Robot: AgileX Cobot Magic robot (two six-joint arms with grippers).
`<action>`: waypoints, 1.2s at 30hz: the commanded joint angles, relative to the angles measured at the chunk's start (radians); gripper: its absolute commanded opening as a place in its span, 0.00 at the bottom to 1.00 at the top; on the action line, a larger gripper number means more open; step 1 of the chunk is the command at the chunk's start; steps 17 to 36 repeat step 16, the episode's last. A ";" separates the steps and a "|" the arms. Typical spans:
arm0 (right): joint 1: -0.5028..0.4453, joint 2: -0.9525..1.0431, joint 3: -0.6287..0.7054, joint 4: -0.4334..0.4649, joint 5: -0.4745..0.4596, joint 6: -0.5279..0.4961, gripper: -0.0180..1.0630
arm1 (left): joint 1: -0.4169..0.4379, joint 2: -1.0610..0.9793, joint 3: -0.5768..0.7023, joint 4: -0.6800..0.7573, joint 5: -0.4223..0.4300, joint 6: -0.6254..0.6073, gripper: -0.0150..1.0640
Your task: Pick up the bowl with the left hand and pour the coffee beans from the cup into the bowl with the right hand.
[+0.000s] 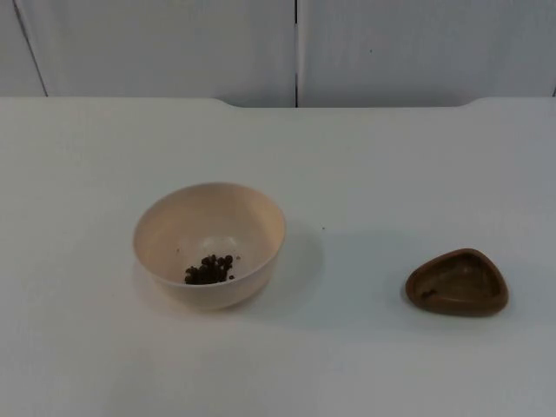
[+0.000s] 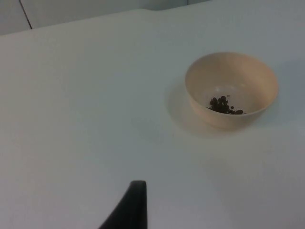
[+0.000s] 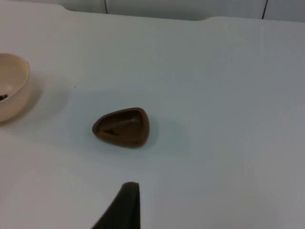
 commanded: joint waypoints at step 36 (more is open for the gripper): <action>-0.005 -0.003 0.003 0.006 -0.002 -0.005 0.99 | 0.247 -0.003 0.006 0.008 -0.010 -0.008 0.99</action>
